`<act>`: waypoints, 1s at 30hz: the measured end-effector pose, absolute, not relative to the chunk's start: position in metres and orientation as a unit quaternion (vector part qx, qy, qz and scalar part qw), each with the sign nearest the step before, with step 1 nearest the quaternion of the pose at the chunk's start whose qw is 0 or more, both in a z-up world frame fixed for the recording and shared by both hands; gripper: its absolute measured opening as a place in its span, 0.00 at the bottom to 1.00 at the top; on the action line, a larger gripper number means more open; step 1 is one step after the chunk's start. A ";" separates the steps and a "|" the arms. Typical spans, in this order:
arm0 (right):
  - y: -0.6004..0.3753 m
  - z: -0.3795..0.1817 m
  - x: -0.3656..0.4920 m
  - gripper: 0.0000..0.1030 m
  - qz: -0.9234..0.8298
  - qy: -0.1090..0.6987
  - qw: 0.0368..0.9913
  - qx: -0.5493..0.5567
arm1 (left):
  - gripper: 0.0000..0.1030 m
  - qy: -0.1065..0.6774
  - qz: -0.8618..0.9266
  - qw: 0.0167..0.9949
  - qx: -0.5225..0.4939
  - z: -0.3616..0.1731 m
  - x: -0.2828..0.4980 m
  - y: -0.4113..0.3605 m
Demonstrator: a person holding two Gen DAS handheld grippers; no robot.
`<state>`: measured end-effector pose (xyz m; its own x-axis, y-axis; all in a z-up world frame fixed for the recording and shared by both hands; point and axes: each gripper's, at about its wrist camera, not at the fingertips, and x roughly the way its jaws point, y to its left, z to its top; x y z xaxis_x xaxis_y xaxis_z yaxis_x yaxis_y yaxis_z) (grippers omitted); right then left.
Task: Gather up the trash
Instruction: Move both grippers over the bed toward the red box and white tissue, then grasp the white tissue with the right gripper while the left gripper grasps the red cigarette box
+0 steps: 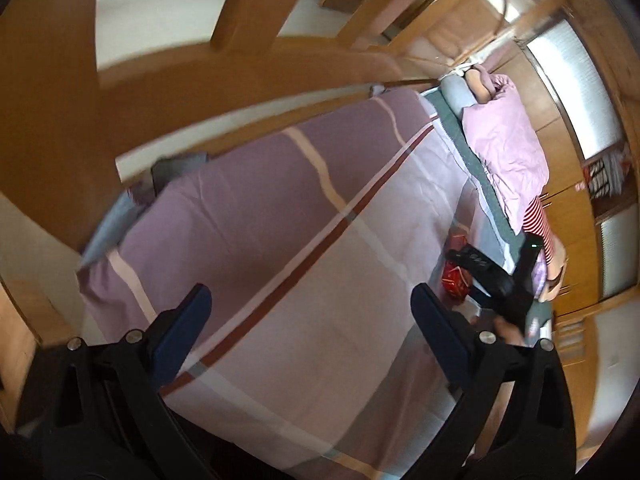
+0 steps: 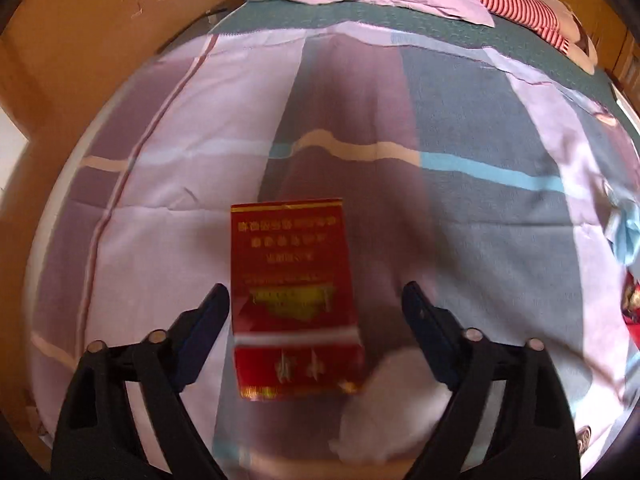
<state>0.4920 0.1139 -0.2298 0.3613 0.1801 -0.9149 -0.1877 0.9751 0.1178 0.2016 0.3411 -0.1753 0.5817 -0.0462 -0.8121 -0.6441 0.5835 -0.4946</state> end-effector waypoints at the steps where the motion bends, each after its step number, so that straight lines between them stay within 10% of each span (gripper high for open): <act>1: 0.117 -0.227 0.486 0.54 0.113 0.551 0.827 -0.010 | 0.96 0.417 0.191 0.784 -0.418 -0.176 0.201 0.340; 10: 0.141 -0.190 0.367 0.70 0.287 0.572 0.768 -0.037 | 0.96 0.391 0.210 0.780 -0.442 -0.174 0.189 0.344; 18: 0.060 -0.198 0.441 0.82 0.078 0.525 0.847 -0.022 | 0.96 0.412 0.210 0.772 -0.437 -0.186 0.195 0.341; 24: 0.053 -0.228 0.438 0.32 0.086 0.543 0.835 -0.039 | 0.96 0.437 0.190 0.774 -0.417 -0.195 0.212 0.326; 30: 0.039 -0.188 0.396 0.31 0.113 0.528 0.841 -0.026 | 0.96 0.454 0.133 0.811 -0.343 -0.198 0.255 0.284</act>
<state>0.3964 0.0391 -0.1878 0.4168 0.1623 -0.8944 -0.2170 0.9732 0.0755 0.2553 0.2841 -0.1984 0.5516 -0.0957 -0.8286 -0.5284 0.7285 -0.4359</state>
